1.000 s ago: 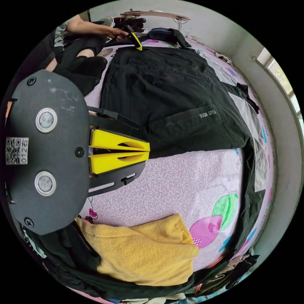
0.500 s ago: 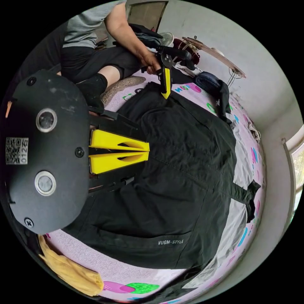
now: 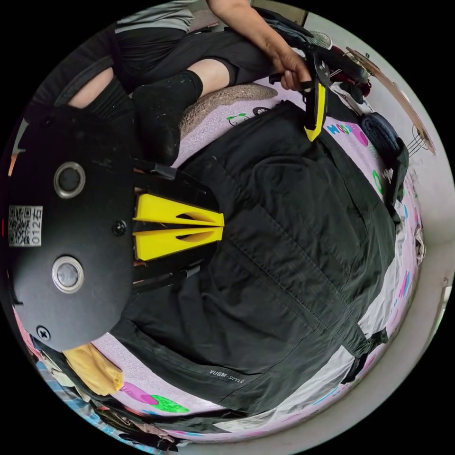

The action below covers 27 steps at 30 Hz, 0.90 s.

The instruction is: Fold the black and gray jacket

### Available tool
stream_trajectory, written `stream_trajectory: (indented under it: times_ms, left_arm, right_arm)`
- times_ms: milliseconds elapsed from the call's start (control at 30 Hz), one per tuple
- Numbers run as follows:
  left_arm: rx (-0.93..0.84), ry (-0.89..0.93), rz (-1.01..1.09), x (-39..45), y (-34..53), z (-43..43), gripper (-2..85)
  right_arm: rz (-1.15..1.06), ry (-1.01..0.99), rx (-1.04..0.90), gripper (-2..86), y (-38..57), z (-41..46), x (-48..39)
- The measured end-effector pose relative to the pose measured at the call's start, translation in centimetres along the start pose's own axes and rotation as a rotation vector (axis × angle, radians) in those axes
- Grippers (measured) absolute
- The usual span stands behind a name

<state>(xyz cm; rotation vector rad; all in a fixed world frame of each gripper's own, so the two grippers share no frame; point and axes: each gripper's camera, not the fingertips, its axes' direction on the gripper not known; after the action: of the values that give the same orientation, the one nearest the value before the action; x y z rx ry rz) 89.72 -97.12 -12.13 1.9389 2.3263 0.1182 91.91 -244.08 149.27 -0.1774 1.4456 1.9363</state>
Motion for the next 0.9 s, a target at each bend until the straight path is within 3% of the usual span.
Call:
stream_trajectory:
  times_ms: [100,300,500,700,900]
  left_arm:
    - [0.202,0.121,-0.127,-3.5,1.0,-2.5,0.6]
    - [0.529,0.071,-0.481,-14.4,2.6,-6.8,0.9]
    - [0.694,0.065,-0.618,-21.2,5.3,-6.2,1.6]
    - [0.771,0.158,-0.675,-26.2,7.8,-4.3,3.7]
    - [0.802,0.235,-0.690,-28.6,9.4,-2.6,6.6]
  right_arm:
    - [-0.027,0.030,-0.006,-1.0,3.6,5.3,2.7]
    - [-0.086,0.060,-0.039,-0.9,9.9,16.0,8.3]
    - [-0.170,0.008,-0.135,-0.8,11.3,23.5,13.5]
    - [-0.472,0.129,0.067,-0.2,-2.9,24.4,11.0]
    - [-0.653,0.146,0.439,5.6,-24.8,31.9,-0.6]
